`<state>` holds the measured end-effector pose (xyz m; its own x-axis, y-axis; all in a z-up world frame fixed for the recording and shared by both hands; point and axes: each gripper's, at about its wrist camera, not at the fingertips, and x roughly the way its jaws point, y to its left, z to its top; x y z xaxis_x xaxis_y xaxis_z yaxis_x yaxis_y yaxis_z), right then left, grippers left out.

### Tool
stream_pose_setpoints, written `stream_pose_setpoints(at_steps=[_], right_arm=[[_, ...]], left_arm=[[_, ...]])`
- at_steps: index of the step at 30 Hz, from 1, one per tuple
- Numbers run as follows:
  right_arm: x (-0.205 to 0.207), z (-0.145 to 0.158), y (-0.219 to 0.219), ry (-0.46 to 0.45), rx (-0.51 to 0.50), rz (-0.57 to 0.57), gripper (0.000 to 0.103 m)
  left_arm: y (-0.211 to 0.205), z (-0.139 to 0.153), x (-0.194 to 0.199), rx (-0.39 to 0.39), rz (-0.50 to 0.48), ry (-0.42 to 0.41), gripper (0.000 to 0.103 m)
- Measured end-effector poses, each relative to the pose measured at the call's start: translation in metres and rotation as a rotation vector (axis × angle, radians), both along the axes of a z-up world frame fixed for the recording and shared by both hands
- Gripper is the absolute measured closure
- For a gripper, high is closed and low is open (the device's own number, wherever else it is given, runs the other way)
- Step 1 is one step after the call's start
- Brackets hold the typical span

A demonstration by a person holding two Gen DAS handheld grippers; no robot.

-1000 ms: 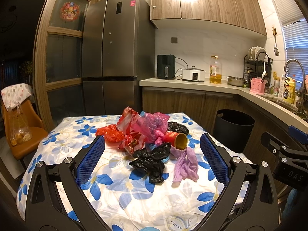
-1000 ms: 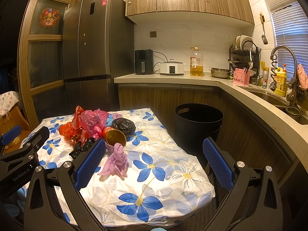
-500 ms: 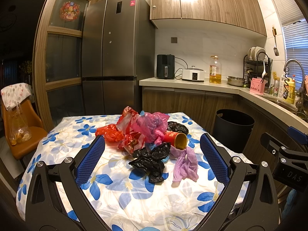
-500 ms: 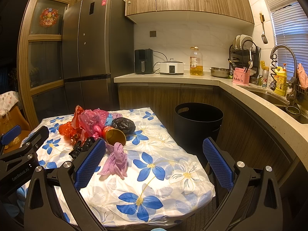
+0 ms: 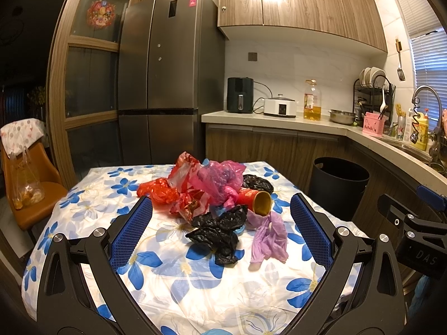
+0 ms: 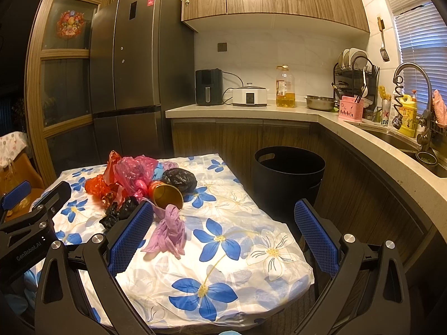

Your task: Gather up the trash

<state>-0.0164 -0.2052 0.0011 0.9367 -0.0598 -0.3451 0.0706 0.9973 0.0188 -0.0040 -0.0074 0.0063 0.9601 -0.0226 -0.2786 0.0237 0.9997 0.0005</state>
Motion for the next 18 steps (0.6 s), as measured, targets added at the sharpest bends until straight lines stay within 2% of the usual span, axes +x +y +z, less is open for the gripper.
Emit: stream_pose_setpoints(at_steps=[2, 9, 15, 18], right_arm=[[0.005, -0.012, 0.002, 0.002, 0.003, 0.002, 0.005], [0.017, -0.021, 0.000, 0.013, 0.031, 0.022, 0.005], [0.030, -0.036, -0.005, 0.015, 0.055, 0.031, 0.005], [0.043, -0.049, -0.007, 0.026, 0.067, 0.039, 0.012]], left_arm=[[-0.003, -0.002, 0.000, -0.003, -0.002, 0.002, 0.006], [-0.001, -0.015, 0.005, -0.028, -0.009, 0.007, 0.006], [0.012, -0.039, 0.026, -0.059, -0.015, 0.053, 0.006], [0.017, -0.052, 0.036, -0.068, -0.002, 0.067, 0.006]])
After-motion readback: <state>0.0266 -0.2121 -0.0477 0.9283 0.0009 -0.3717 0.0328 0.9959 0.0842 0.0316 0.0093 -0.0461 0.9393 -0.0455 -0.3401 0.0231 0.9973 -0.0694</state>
